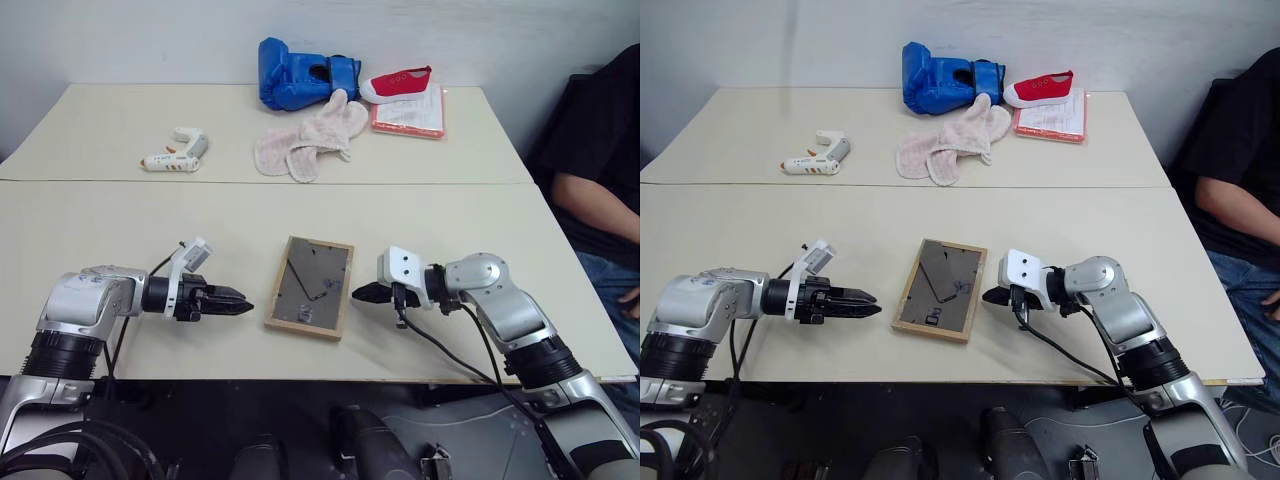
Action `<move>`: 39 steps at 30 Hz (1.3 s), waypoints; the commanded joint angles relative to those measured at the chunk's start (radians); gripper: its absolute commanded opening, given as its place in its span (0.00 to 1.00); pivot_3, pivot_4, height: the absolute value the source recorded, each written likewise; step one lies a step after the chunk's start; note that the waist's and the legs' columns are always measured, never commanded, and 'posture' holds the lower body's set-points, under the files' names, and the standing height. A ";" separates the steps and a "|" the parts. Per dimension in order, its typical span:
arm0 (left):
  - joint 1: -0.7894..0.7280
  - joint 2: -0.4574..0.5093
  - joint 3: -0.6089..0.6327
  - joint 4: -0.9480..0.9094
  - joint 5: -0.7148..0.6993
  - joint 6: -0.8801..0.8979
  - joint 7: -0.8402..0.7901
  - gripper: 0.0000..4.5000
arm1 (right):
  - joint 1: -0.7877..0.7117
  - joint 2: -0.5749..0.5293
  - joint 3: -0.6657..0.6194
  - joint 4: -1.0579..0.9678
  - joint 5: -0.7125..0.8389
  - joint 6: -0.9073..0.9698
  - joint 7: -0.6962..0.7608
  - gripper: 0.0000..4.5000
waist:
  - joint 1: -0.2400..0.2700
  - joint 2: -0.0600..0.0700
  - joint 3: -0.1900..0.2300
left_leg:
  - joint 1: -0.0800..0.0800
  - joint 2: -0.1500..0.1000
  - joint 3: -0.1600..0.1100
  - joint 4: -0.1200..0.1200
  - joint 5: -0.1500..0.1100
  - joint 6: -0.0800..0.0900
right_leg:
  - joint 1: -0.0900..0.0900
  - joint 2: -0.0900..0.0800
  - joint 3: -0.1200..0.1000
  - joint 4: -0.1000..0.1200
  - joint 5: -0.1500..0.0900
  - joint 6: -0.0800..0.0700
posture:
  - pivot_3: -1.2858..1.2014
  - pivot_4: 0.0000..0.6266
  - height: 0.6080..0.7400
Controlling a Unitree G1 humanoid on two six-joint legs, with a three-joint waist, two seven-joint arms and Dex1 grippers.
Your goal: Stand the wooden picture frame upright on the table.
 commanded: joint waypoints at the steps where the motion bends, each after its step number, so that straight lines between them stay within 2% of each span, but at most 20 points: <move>1: -0.061 -0.019 0.002 0.032 -0.048 0.101 0.003 0.87 | -0.007 -0.002 0.012 -0.048 -0.022 -0.030 -0.013 0.00 | 0.002 0.000 0.000 | 0.000 0.000 0.000 0.000 0.000 0.000 | 0.000 0.000 0.000 0.000 0.000 0.000 | 0.52 0.24 1.00; 3: -0.075 -0.031 -0.032 0.040 -0.042 0.126 0.010 0.99 | -0.005 0.000 0.018 -0.050 -0.032 -0.037 -0.020 0.00 | 0.001 0.000 0.000 | 0.000 0.000 0.000 0.000 0.000 -0.001 | 0.000 0.000 0.000 0.000 0.000 0.000 | 0.52 0.24 1.00; 12: -0.119 -0.126 -0.217 0.028 0.002 0.137 0.045 0.99 | -0.005 0.032 0.041 -0.056 -0.066 -0.041 -0.049 0.00 | 0.001 0.001 -0.001 | 0.001 0.000 0.000 0.000 0.001 -0.002 | 0.001 0.000 0.000 0.001 0.000 0.000 | 0.52 0.24 1.00; 16: -0.150 -0.205 -0.203 0.045 -0.008 0.164 0.087 0.99 | -0.003 0.043 0.044 -0.060 -0.067 -0.034 -0.057 0.00 | 0.020 0.002 -0.003 | 0.001 -0.001 -0.001 0.001 0.001 -0.001 | 0.002 -0.002 0.000 0.000 0.000 0.000 | 0.52 0.24 1.00; 21: -0.178 -0.279 -0.096 0.071 -0.038 0.216 0.157 0.99 | 0.003 0.046 0.044 -0.068 -0.066 -0.027 -0.062 0.00 | 0.029 0.002 -0.003 | 0.000 -0.001 -0.001 0.004 -0.001 0.001 | 0.002 -0.002 0.000 0.000 0.000 0.000 | 0.52 0.24 1.00; 24: -0.174 -0.272 -0.051 0.061 -0.062 0.231 0.156 0.86 | 0.009 0.044 0.042 -0.065 -0.069 -0.034 -0.069 0.00 | 0.024 0.002 -0.003 | 0.000 -0.001 -0.001 0.005 -0.001 0.001 | 0.002 -0.002 0.000 0.001 0.000 0.000 | 0.52 0.24 1.00; 30: -0.152 -0.201 -0.012 0.010 -0.120 0.226 0.105 0.45 | 0.027 0.029 0.011 -0.083 -0.052 -0.012 -0.082 0.00 | 0.005 0.001 -0.002 | -0.001 0.000 -0.001 0.006 -0.001 -0.001 | 0.000 -0.001 0.000 0.002 0.000 0.000 | 0.52 0.24 1.00; 33: -0.152 -0.182 0.001 0.003 -0.140 0.212 0.099 0.28 | 0.026 0.017 -0.016 -0.095 -0.034 0.016 -0.088 0.00 | 0.000 0.001 -0.002 | -0.001 0.000 -0.001 0.006 0.000 -0.001 | 0.000 -0.001 0.000 0.003 0.000 0.000 | 0.52 0.24 1.00; 37: -0.158 -0.178 0.014 0.015 -0.143 0.188 0.104 0.27 | 0.016 -0.004 -0.067 -0.136 0.029 0.109 -0.070 0.00 | 0.001 0.001 -0.002 | -0.001 0.000 -0.001 0.006 0.000 -0.001 | 0.000 -0.001 0.000 0.003 0.000 0.000 | 0.52 0.24 1.00; 39: -0.158 -0.178 0.020 -0.001 -0.146 0.180 0.113 0.27 | -0.003 -0.032 -0.138 -0.224 0.185 0.299 -0.012 0.08 | 0.002 0.001 -0.002 | -0.001 0.000 -0.001 0.006 -0.001 -0.001 | 0.000 -0.001 0.000 0.002 0.000 0.000 | 0.52 0.24 1.00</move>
